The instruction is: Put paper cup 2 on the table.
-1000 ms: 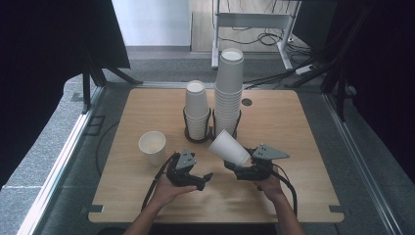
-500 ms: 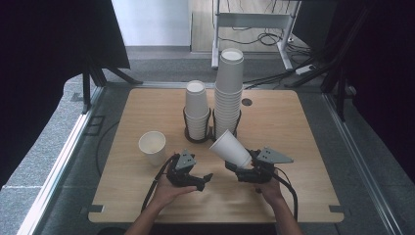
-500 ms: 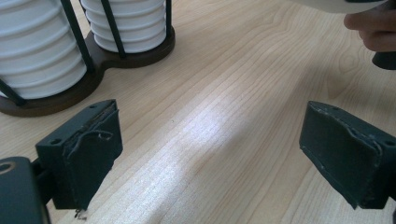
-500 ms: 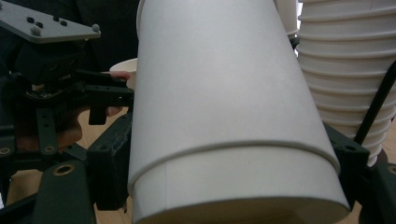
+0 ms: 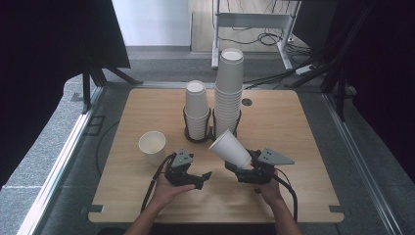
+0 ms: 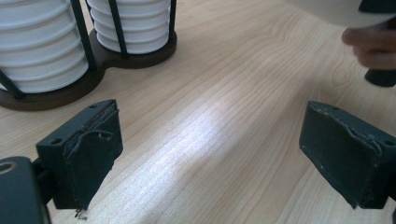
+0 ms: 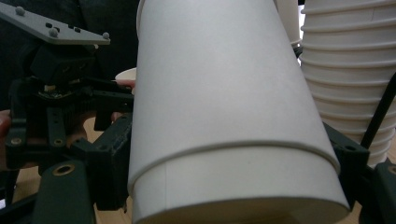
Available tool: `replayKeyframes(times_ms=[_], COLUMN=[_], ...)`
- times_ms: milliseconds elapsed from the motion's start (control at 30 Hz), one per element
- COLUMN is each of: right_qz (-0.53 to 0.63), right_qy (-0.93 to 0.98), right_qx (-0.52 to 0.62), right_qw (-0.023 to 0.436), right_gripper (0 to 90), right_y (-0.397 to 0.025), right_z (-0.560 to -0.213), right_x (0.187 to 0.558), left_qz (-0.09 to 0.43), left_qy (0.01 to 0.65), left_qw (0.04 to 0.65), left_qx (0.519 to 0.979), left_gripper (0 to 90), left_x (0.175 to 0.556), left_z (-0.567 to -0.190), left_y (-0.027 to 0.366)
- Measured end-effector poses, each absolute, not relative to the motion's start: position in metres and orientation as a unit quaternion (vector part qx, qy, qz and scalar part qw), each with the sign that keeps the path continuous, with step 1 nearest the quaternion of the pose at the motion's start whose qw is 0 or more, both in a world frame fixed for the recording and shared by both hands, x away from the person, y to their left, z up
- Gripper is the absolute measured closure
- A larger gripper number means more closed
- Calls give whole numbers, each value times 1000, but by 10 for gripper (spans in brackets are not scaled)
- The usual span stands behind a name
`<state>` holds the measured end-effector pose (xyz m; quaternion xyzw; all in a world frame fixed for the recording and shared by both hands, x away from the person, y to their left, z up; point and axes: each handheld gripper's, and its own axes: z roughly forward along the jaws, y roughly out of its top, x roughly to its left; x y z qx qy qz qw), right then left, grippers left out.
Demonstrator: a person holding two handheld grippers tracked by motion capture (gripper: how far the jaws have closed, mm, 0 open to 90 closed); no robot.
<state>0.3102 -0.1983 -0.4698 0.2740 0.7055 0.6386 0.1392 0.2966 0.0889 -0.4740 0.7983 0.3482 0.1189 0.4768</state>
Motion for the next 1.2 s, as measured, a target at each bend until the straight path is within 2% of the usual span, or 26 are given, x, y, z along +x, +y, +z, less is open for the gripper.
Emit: replayKeyframes(times_ms=[300, 1200], right_qz=[646, 649], right_qy=[699, 699], right_qx=[274, 263], right_qw=[139, 146], right_gripper=[219, 219], right_y=[-199, -194], right_z=[-471, -474], right_x=[308, 307], left_qz=[75, 12], left_qy=[364, 365], left_qw=[530, 579], left_qx=[762, 729], left_gripper=[62, 61], left_x=[299, 308], left_z=[-465, -454], left_y=[95, 90])
